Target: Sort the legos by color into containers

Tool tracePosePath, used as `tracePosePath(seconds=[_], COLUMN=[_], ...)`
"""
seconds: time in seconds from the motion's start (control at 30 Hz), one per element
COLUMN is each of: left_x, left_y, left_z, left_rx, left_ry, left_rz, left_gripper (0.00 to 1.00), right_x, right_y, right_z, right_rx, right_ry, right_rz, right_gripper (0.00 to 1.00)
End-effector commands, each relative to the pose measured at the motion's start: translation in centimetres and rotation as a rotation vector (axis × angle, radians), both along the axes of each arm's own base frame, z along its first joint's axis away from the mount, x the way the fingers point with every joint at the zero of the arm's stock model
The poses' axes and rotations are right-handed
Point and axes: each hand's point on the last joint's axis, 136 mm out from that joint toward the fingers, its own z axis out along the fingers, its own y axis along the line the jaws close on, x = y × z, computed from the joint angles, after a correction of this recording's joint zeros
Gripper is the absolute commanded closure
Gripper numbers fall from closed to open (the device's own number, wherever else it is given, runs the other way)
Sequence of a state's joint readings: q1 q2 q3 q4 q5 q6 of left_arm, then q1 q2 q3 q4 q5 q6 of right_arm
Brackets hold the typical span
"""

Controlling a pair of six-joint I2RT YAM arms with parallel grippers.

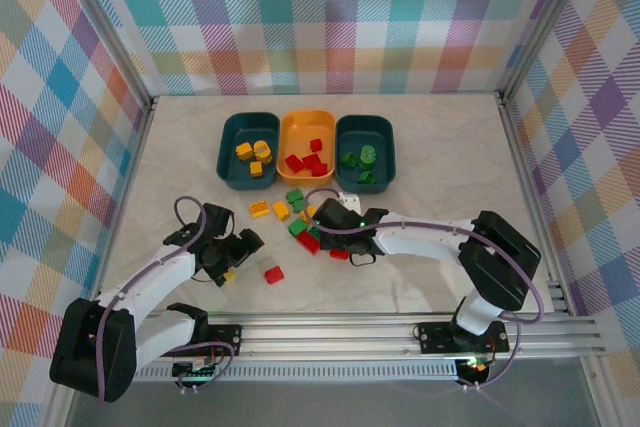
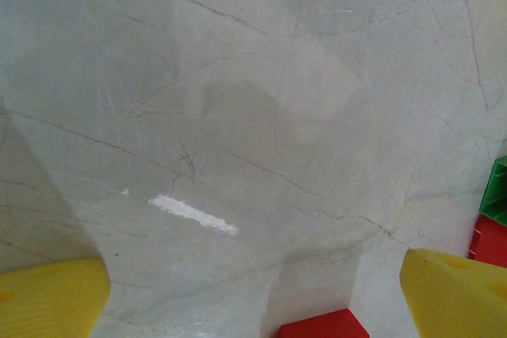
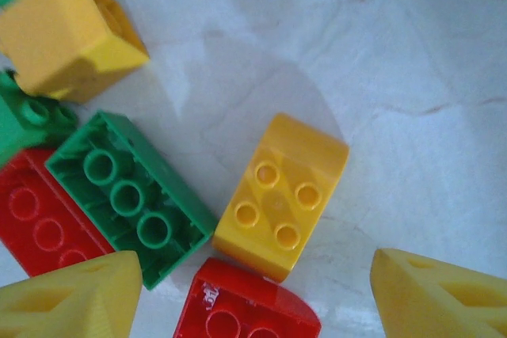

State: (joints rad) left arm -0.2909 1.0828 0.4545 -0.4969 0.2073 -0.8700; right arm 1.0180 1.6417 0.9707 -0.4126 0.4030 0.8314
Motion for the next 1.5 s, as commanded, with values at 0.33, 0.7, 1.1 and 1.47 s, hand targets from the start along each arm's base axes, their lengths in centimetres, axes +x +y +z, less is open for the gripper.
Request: tracePosePath(seconds=[0.33, 0.7, 1.1, 1.47], left_x=[2.6, 2.7, 2.1, 2.3], left_y=[-2.7, -2.7, -2.6, -2.5], left_z=[1.0, 1.0, 1.3, 1.4], left_rx=[-0.101, -0.099, -0.092, -0.085], left_ry=[-0.161, -0.160, -0.149, -0.155], left_rz=[-0.087, -0.090, -0.084, -0.083], left_gripper=[0.03, 0.03, 0.03, 0.03], right_x=[-2.1, -2.2, -1.4, -0.3], right_y=[-1.6, -4.2, -3.1, -3.4], right_z=[-2.8, -2.5, -2.9, 0.3], right_rx=[-0.092, -0.140, -0.054, -0.063], right_ry=[0.053, 0.021, 0.036, -0.061], right_rz=[-0.059, -0.055, -0.050, -0.024], right_gripper=[0.34, 0.38, 0.46, 0.61])
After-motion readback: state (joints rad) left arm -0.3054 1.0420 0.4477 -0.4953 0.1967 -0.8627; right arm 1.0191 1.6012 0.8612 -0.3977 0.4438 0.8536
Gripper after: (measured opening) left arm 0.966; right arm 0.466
